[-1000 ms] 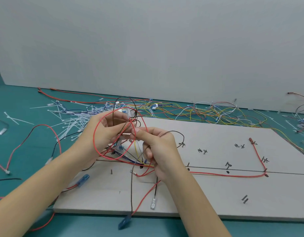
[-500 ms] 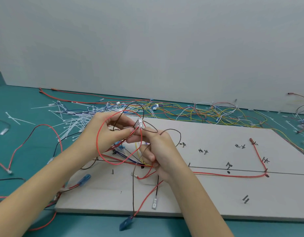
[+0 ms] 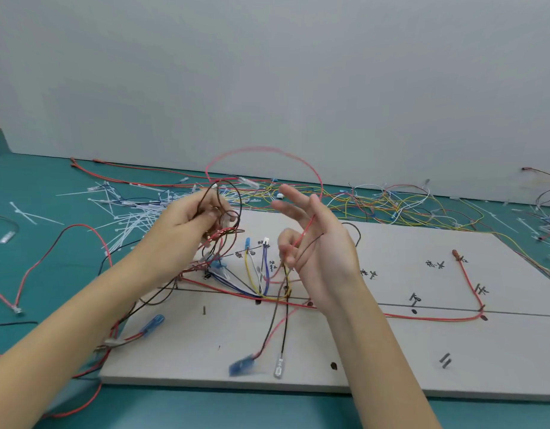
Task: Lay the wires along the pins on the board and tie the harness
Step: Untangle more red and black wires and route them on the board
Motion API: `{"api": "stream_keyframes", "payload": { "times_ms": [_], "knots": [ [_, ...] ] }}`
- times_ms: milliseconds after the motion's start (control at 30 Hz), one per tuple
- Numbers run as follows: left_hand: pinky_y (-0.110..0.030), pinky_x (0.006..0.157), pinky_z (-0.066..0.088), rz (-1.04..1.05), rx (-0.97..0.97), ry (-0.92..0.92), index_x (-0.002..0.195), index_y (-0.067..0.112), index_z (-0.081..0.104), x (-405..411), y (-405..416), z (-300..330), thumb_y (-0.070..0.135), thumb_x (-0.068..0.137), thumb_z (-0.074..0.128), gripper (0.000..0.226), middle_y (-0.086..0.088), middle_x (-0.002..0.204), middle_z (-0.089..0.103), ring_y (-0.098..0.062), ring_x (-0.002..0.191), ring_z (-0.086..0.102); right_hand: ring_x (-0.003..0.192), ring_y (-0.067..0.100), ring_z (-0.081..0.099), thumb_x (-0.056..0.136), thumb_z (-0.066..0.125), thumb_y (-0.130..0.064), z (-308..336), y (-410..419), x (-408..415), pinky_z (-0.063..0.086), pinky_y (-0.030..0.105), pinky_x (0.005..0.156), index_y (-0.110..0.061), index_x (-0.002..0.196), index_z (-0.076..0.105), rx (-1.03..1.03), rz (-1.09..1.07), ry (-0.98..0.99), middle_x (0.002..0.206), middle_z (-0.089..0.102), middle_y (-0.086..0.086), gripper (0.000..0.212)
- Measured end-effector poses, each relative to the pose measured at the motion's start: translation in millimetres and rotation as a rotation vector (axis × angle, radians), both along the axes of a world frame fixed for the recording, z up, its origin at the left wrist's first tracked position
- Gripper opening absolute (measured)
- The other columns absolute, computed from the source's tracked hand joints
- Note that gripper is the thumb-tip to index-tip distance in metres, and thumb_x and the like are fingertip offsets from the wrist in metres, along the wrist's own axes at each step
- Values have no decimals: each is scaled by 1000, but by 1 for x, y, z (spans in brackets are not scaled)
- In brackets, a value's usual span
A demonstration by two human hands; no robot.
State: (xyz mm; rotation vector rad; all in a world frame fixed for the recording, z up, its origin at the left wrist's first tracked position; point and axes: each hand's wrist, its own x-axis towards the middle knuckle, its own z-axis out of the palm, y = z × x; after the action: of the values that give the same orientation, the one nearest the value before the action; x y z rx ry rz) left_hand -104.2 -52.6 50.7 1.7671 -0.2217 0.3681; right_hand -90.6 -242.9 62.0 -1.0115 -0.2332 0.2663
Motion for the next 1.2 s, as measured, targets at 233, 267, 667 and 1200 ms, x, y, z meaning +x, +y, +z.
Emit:
{"api": "stream_keyframes", "payload": {
  "times_ms": [233,267,667,1200],
  "knots": [
    [-25,51,43,-134,-336,267,68,10,42,6,0,11,6,83,37,16,-13,68,56,-15,58,61,61,18,64,101,37,-31,3,-2,0,49,30,70,-13,78,72,242,116,113,64,66,3,45],
    [-25,55,43,-138,-298,221,68,10,43,5,-1,9,11,79,45,11,-11,68,56,-13,61,61,52,16,58,101,37,-30,3,-2,0,51,32,70,-12,77,70,295,99,152,58,58,1,45],
    [-18,57,51,-70,-109,6,68,19,45,-6,-13,-1,29,54,81,40,5,60,57,-9,54,55,31,6,18,69,71,-33,3,4,-9,30,18,36,-3,110,66,-53,56,29,89,63,4,50],
    [-14,58,47,-94,-62,23,80,10,63,-13,-21,0,20,80,68,11,7,71,65,-9,63,60,32,7,17,96,55,-20,-4,11,-10,29,16,35,-6,106,70,-175,75,0,87,54,9,23]
  ]
}}
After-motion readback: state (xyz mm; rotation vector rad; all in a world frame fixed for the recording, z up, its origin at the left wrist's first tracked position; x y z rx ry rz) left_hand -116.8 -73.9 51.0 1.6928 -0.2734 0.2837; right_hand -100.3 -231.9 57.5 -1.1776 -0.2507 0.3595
